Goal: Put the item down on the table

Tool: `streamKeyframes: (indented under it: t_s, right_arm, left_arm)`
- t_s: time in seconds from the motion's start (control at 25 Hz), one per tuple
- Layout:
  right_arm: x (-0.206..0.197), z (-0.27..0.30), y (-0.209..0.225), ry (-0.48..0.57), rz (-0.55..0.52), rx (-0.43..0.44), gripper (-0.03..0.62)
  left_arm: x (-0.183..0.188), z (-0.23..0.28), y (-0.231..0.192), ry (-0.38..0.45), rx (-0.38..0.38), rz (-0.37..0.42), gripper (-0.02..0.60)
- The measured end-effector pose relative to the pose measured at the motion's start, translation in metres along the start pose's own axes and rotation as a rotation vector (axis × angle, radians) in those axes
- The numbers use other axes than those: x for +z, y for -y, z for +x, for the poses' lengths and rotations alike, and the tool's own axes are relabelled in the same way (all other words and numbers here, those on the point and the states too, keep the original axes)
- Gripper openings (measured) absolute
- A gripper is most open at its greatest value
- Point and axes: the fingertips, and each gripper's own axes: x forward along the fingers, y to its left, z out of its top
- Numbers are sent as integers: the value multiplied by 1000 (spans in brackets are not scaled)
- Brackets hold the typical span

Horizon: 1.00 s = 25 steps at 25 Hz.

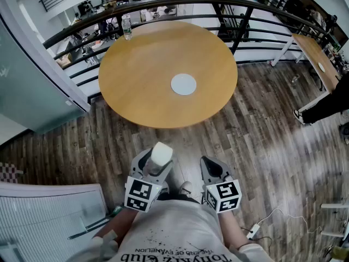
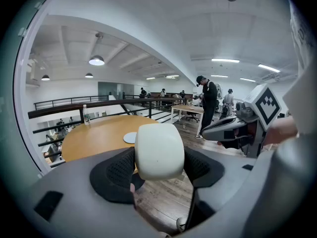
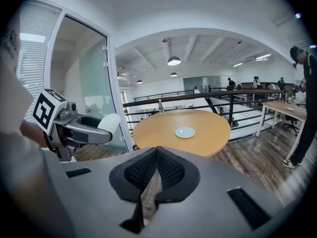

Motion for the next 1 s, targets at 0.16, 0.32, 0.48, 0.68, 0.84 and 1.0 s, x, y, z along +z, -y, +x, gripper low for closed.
streamKeyframes:
  t_s: [0.16, 0.32, 0.48, 0.68, 0.84, 1.0]
  right_arm:
    - [-1, -4, -6, -13, -13, 12, 25]
    - [1, -6, -12, -12, -6, 7, 25]
    - [8, -3, -19, 20, 7, -13, 25]
    - [14, 3, -29, 28, 12, -35, 25]
    - [17, 7, -32, 34, 25, -62, 25]
    - [14, 9, -35, 28, 36, -79, 25]
  left_arm:
    - [-4, -7, 2, -6, -3, -15, 308]
    - [-5, -13, 0, 3, -12, -8, 308]
    - [-3, -21, -8, 5, -20, -1, 308]
    - [-9, -30, -19, 16, -39, 8, 308]
    - [-10, -34, -31, 22, -48, 11, 308]
    - [-11, -37, -39, 22, -49, 2, 308]
